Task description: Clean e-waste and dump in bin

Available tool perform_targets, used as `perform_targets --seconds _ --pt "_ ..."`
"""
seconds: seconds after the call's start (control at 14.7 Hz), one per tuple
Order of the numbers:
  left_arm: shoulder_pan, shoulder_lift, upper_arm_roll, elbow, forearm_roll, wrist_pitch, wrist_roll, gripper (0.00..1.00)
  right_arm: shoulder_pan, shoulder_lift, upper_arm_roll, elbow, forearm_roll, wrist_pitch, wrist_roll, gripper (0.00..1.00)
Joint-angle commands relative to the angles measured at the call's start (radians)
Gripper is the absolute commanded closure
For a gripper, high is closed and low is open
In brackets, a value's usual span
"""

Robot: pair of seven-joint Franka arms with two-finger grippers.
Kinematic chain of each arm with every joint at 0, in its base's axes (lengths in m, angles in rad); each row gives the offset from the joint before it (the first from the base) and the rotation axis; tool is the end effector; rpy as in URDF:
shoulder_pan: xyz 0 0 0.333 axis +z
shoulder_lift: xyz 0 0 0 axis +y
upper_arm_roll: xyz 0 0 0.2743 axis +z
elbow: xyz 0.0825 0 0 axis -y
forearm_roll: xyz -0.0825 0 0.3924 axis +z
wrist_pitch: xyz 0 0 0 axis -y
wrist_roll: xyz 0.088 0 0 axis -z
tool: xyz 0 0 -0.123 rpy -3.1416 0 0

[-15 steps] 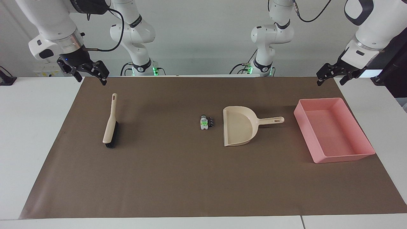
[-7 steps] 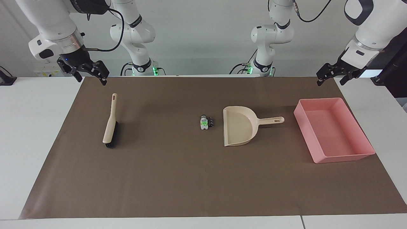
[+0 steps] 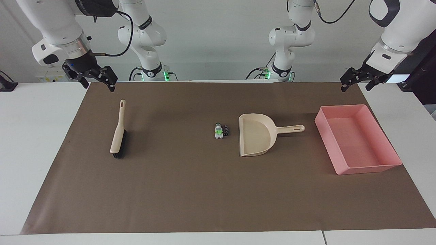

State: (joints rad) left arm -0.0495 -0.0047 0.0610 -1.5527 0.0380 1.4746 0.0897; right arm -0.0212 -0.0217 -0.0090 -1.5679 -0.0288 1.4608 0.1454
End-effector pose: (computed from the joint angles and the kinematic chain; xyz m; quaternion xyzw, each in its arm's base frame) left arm 0.5503 0.0114 0.5701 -0.9984 0.0379 0.0376 0.0169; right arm 0.5436 -0.0203 0.5711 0.9951 -0.0886 -0.0418 0.0167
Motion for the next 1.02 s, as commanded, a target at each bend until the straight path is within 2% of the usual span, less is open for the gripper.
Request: perform_targets --seconds 0.0,0.14,0.27,0.48,0.75,0.95 --pt "-0.030 -0.015 -0.003 -0.020 0.007 0.061 0.040 0.02 -0.019 -0.101 -0.002 -0.192 -0.003 0.083 -0.044 0.01" --pt "-0.064 -0.014 -0.007 -0.029 -0.001 0.078 0.157 0.02 -0.049 -0.190 -0.005 -0.401 0.000 0.252 -0.108 0.01" --pt "-0.108 -0.006 -0.007 -0.053 -0.001 0.108 0.337 0.02 -0.059 -0.248 -0.008 -0.562 0.004 0.372 -0.147 0.01" --pt "-0.160 -0.009 -0.006 -0.121 0.000 0.196 0.551 0.03 -0.091 -0.232 -0.008 -0.678 0.004 0.469 -0.207 0.01" --pt "-0.219 0.003 -0.006 -0.188 0.016 0.243 0.836 0.03 -0.100 -0.169 -0.009 -0.811 0.004 0.674 -0.234 0.01" --pt "-0.295 0.003 -0.006 -0.301 0.147 0.350 0.892 0.03 -0.123 -0.164 -0.008 -0.895 0.006 0.756 -0.292 0.01"
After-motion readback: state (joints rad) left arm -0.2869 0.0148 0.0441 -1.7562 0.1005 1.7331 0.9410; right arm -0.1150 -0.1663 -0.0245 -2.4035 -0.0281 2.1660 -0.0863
